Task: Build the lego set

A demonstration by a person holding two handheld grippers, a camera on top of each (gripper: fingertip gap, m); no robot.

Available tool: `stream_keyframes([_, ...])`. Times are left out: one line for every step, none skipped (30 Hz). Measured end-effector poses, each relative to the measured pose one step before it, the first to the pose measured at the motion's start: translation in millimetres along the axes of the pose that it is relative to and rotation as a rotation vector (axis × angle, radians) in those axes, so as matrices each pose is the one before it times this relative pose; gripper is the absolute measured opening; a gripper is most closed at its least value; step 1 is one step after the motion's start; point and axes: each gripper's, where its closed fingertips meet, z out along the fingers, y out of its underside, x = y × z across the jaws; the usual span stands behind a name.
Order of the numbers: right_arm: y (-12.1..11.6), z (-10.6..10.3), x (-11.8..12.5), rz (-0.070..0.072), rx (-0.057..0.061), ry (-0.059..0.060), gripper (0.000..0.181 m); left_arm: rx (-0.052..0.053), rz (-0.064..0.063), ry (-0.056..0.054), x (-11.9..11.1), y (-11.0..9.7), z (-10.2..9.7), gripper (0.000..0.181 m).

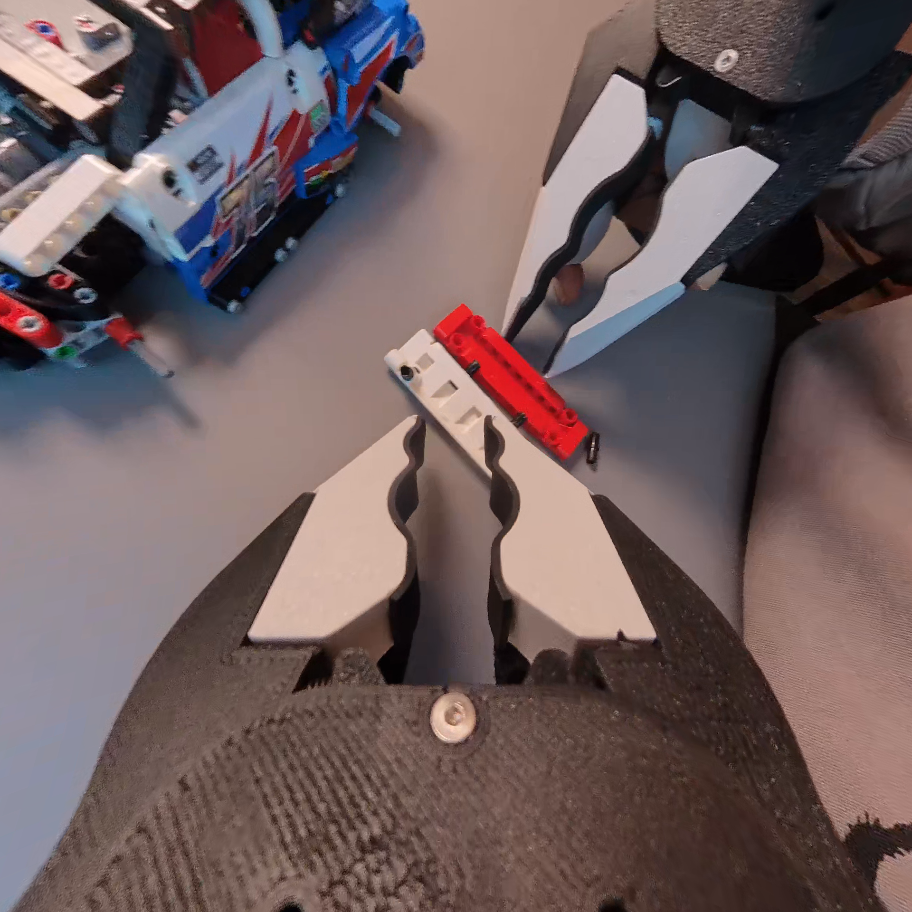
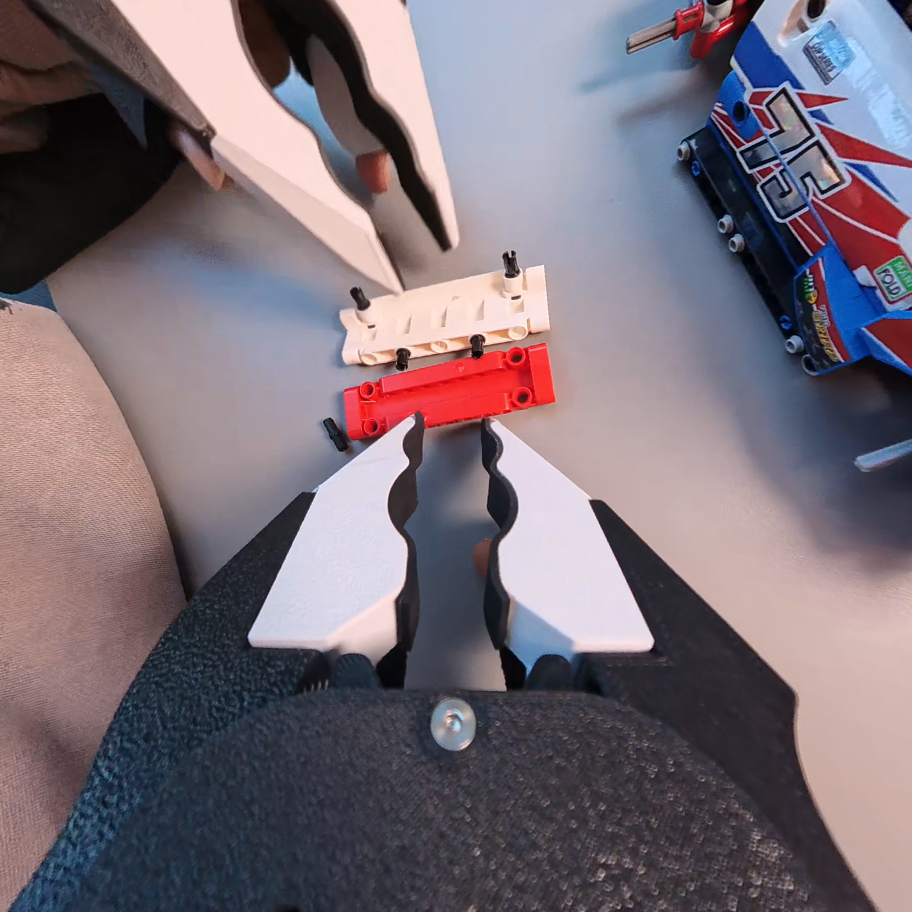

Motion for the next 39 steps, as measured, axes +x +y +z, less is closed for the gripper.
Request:
stream_keyframes([-0.07, -0.86, 1.42, 0.0011, 0.0011, 0.0037, 0.021, 0.0, -0.0127, -0.0275, -6.93, 0.79, -2.15, 0.024])
stream_keyframes([-0.16, -0.93, 1.9, -0.0037, 0.0011, 0.0071, 0.023, -0.0113, -0.0215, -0.0078, -3.54, 2.07, -0.04, 0.028])
stream_keyframes([-0.82, -1.27, 2.35, -0.0066, 0.0033, 0.0093, 0.025, -0.0263, -0.0196, 0.0123, 0.63, 3.82, 2.14, 0.034])
stream_keyframes([-2.14, -1.69, 2.74, -0.0074, 0.0087, 0.0104, 0.025, -0.0125, -0.006, 0.0069, 2.04, 0.82, 2.61, 0.032])
stream_keyframes([-3.35, -2.14, 2.25, -0.0053, 0.0139, 0.0074, 0.025, 0.002, 0.0078, -0.0074, 1.77, -2.05, 2.42, 0.03])
stream_keyframes([-3.92, -2.2, 1.94, -0.0028, 0.0152, 0.0044, 0.025, -0.02, 0.017, -0.014, 1.65, 0.53, 3.18, 0.028])
stream_keyframes([-3.81, -1.94, 1.81, -0.0032, 0.0139, 0.0041, 0.025, -0.0285, 0.0254, -0.0256, 0.4, 1.42, 3.33, 0.025])
stream_keyframes([-3.0, -1.51, 1.76, -0.006, 0.0102, 0.0053, 0.025, -0.0223, 0.032, -0.0347, -0.73, 0.39, 2.6, 0.023])
stream_keyframes([-2.28, -1.01, 1.3, -0.0079, 0.0074, 0.0048, 0.025, -0.0204, 0.0334, -0.0263, 0.08, 0.18, 1.58, 0.021])
stream_keyframes([-1.56, -0.65, 0.45, -0.0078, 0.0057, 0.0006, 0.025, -0.0226, 0.0193, -0.0104, 1.41, 0.64, 1.39, 0.017])
stream_keyframes([-1.04, -0.36, -0.79, -0.0071, 0.0045, -0.0042, 0.025, -0.0156, 0.023, -0.0147, 0.26, 0.28, 1.12, 0.01])
stream_keyframes([-0.98, -0.21, -0.87, -0.007, 0.0061, -0.0042, 0.025, -0.0079, 0.0274, -0.0097, 0.92, 0.01, 0.94, 0.007])
stream_keyframes([-0.91, -0.27, -0.45, -0.0067, 0.0081, -0.0015, 0.025, -0.0049, 0.0203, -0.0009, 1.67, -0.09, 0.52, 0.007])
stream_keyframes([-0.33, -0.19, 0.05, -0.0043, 0.0052, 0.0005, 0.025, 0.002, 0.0196, -0.0007, 1.14, -0.34, 0.32, 0.006])
stream_keyframes([-0.27, -0.25, 0.13, -0.0042, 0.0062, -0.0008, 0.025, 0.0159, 0.0175, -0.0039, 0.03, -1.42, -0.03, 0.004])
stream_keyframes([-0.82, -0.53, 0.31, 0.0008, 0.0122, -0.0004, 0.024, 0.0305, 0.0089, -0.0155, -2.57, -2.38, -1.07, 0.001])
stream_keyframes([-0.44, -0.59, 0.59, 0.0075, 0.0101, -0.001, 0.024, 0.0467, -0.0043, -0.0115, -3.43, -4.08, -3.08, 0.0])
stream_keyframes([-1.43, -0.86, 0.31, 0.0122, 0.0174, -0.0039, 0.025, 0.0522, -0.0183, -0.0064, -4.07, -4.94, -4.88, 0.0])
stream_keyframes([-2.95, -1.05, 0.47, 0.0229, 0.0292, -0.0042, 0.026, 0.0592, -0.0233, -0.0216, -6.84, -6.11, -6.54, 0.0])
stream_keyframes([-4.3, -0.93, 0.79, 0.0335, 0.0379, -0.0044, 0.028, 0.0504, -0.018, -0.0239, -7.25, -5.43, -6.61, 0.0])
stream_keyframes([-3.11, 0.13, -0.02, 0.036, 0.0305, -0.0085, 0.029, 0.0355, -0.0124, -0.0205, -6.16, -3.84, -5.34, 0.0])
stream_keyframes([-1.58, 1.35, -0.62, 0.0267, 0.0177, -0.0091, 0.031, 0.0402, -0.0033, -0.0154, -4.14, -4.87, -4.32, 0.0])
stream_keyframes([-2.68, 2.08, 0.12, 0.0199, 0.0231, -0.0002, 0.035, 0.0477, 0.0003, -0.0065, -1.23, -6.26, -3.71, 0.0])
stream_keyframes([-4.46, 2.58, -1.32, 0.0233, 0.0303, -0.0093, 0.042, 0.0398, -0.005, -0.0182, -2.11, -5.93, -2.87, 0.0])
stream_keyframes([-6.13, 2.81, -4.92, 0.032, 0.0356, -0.0315, 0.047, 0.0355, 0.0039, -0.0203, -1.32, -5.81, -2.05, 0.0])
stream_keyframes([-9.44, 2.63, -6.7, 0.0354, 0.0525, -0.0413, 0.05, 0.0414, 0.0047, -0.0195, -0.38, -7.17, -1.95, 0.0])
stream_keyframes([-11.56, 2.11, -5.9, 0.0376, 0.0649, -0.0358, 0.048, 0.0416, -0.0006, -0.017, 0.26, -7.56, -1.6, 0.0])
stream_keyframes([-11.02, 2.27, -2.98, 0.0344, 0.0577, -0.0203, 0.044, 0.0386, -0.0039, -0.0076, 1.61, -7.13, -1.38, 0.0])
stream_keyframes([-8.51, 2.36, -2.27, 0.02, 0.0391, -0.0177, 0.035, 0.0424, -0.007, -0.0081, 1.11, -7.53, -1.63, 0.0])
stream_keyframes([-6.86, 1.49, -1.15, 0.0045, 0.0236, -0.013, 0.013, 0.0388, -0.0086, -0.0094, 0.32, -6.77, -1.87, 0.0])
stream_keyframes([-7.19, 0.42, 0.26, -0.02, 0.0187, -0.0062, 0.006, 0.0322, -0.0048, -0.0091, -0.88, -5.53, -2.22, 0.0])
stream_keyframes([-3.57, -0.26, 0.38, -0.0539, -0.0251, -0.0115, 0.005, 0.0099, -0.0018, 0.0082, 0.07, -1.96, -1.71, 0.0])
stream_keyframes([-1.58, -1.07, -0.24, -0.0744, -0.054, -0.0125, 0.004, -0.0013, -0.0123, 0.0195, 0.66, -0.42, -1.27, 0.001])
stream_keyframes([-1.63, -1.79, -1.78, -0.0875, -0.0577, -0.0153, 0.004, 0.0086, -0.0193, 0.0212, 0.73, -1.28, -1.5, 0.007])
stream_keyframes([-0.65, -1.79, -3.27, -0.0781, -0.067, -0.0183, 0.005, -0.0032, -0.0155, 0.0305, 2.2, 0.52, -0.68, 0.013])
stream_keyframes([-2.7, -1.26, -3.02, -0.0575, -0.049, -0.0118, 0.004, -0.0219, -0.0144, 0.0267, 1.95, 3.17, 0.68, 0.02])
stream_keyframes([-1.6, -0.02, -4.77, -0.0417, -0.0487, -0.0231, 0.004, -0.012, -0.0078, 0.0225, 2.32, 1.93, 0.94, 0.021])
stream_keyframes([-0.31, 1.53, -2.93, -0.0306, -0.0481, -0.0092, 0.004, -0.0001, -0.0003, 0.0243, 3.42, 0.28, 0.53, 0.016])
stream_keyframes([-0.57, 2.0, 1.71, -0.0374, -0.0355, 0.0201, 0.004, -0.0044, 0.0047, 0.0121, 2.13, 0.77, 0.34, 0.007])
